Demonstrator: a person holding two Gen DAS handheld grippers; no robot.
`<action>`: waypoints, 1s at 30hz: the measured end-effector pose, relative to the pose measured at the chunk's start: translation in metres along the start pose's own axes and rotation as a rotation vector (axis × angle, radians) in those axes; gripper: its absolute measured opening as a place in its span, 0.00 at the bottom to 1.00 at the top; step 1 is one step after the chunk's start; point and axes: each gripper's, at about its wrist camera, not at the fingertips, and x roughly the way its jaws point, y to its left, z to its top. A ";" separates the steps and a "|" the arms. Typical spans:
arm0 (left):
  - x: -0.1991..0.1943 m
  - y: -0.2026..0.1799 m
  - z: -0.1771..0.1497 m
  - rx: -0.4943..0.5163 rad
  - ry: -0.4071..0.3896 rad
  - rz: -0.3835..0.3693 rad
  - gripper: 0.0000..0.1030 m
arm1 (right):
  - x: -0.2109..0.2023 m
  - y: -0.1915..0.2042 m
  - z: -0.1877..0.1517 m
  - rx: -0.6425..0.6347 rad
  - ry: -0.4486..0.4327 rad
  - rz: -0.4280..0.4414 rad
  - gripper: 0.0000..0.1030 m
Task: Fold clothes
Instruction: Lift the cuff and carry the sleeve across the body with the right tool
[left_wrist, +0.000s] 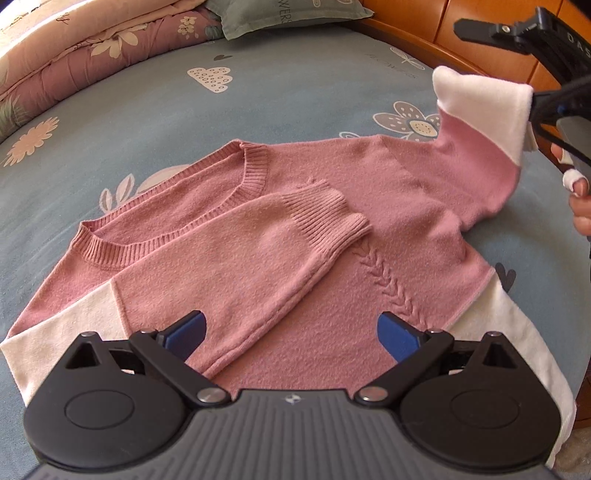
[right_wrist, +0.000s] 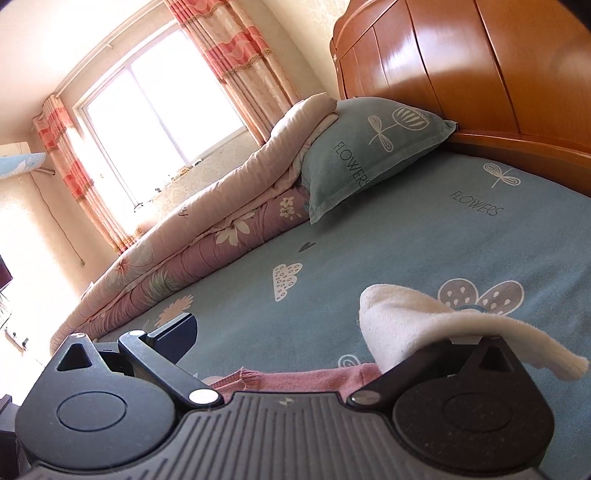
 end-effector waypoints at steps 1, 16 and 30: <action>-0.003 0.003 -0.005 0.012 0.005 0.001 0.96 | 0.002 0.008 -0.001 -0.009 0.001 0.006 1.00; -0.035 0.059 -0.053 -0.018 0.010 0.009 0.96 | 0.038 0.102 -0.020 -0.139 0.039 0.075 1.00; -0.044 0.091 -0.082 -0.080 0.017 0.015 0.96 | 0.068 0.150 -0.071 -0.257 0.185 0.113 1.00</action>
